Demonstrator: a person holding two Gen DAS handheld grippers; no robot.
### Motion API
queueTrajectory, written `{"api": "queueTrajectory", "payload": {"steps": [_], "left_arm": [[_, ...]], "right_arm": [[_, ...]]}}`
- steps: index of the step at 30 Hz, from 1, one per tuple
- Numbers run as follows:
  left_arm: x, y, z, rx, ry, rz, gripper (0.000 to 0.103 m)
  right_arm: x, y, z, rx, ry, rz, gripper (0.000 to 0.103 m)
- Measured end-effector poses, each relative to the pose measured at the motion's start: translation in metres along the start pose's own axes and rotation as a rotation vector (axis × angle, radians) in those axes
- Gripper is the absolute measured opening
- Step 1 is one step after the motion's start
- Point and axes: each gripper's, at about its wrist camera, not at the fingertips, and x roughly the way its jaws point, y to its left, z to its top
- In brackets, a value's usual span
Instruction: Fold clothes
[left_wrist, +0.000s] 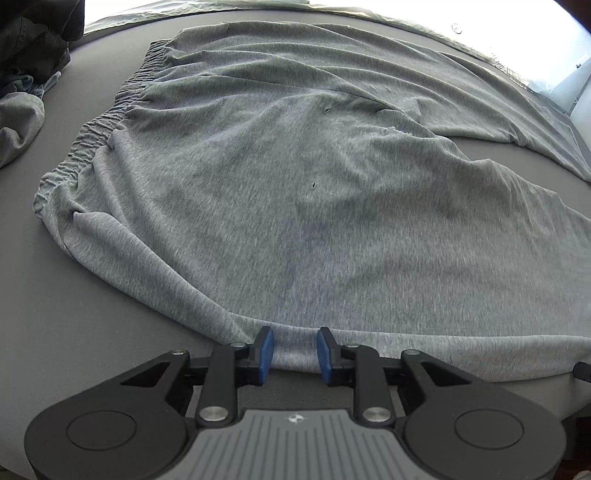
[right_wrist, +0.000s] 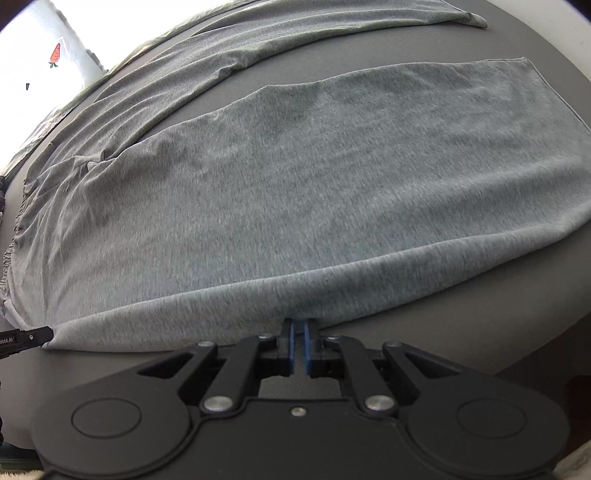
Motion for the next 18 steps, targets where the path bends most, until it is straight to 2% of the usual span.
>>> {"api": "queueTrajectory", "payload": {"steps": [3, 6, 10, 15, 18], "left_arm": [[0.000, -0.001, 0.001, 0.013, 0.006, -0.006, 0.032], [0.001, -0.005, 0.001, 0.037, 0.013, 0.005, 0.033], [0.000, -0.005, 0.000, 0.040, 0.023, 0.004, 0.033], [-0.003, -0.001, 0.002, 0.012, 0.032, -0.007, 0.034], [-0.009, 0.001, 0.007, -0.019, 0.018, -0.018, 0.035]], "right_arm": [[-0.012, 0.008, 0.010, -0.015, -0.076, 0.041, 0.006], [-0.007, 0.020, 0.022, -0.036, -0.096, 0.060, 0.007], [0.016, 0.028, 0.024, -0.039, -0.038, 0.054, 0.007], [0.017, 0.023, 0.000, -0.048, 0.035, 0.065, 0.006], [0.007, 0.013, 0.003, -0.020, 0.016, 0.074, 0.007]]}}
